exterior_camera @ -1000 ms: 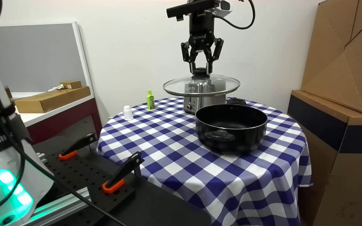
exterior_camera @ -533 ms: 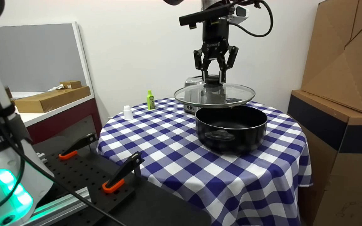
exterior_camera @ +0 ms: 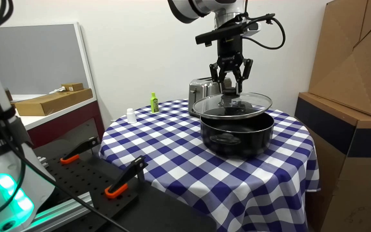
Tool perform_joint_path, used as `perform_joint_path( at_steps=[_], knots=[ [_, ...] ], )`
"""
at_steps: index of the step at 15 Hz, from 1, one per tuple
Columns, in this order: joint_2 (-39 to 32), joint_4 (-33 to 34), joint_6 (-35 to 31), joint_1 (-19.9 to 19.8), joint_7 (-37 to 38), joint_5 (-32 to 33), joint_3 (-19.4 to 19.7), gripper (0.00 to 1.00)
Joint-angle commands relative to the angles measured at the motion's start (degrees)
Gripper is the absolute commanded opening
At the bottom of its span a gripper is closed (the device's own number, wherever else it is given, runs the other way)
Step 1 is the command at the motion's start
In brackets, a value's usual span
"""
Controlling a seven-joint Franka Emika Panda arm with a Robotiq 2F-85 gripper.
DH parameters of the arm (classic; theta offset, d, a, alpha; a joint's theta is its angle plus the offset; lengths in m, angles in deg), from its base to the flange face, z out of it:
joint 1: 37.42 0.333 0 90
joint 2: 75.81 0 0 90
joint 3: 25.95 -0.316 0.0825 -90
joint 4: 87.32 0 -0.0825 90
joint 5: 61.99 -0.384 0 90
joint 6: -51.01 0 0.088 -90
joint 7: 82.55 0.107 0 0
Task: Pick up the lid and put it on the pot, then turn on and off the toaster
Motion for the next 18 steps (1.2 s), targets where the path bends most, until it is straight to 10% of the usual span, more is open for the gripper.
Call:
perform_joint_path(
  at_steps=[1,18],
  knots=[
    [-3.8,5.1,-0.4,1.6,4.8,3.7,0.7,0.26],
    [-9.7,7.4,-0.8,1.4,7.9,4.0,0.6,0.26]
  ],
)
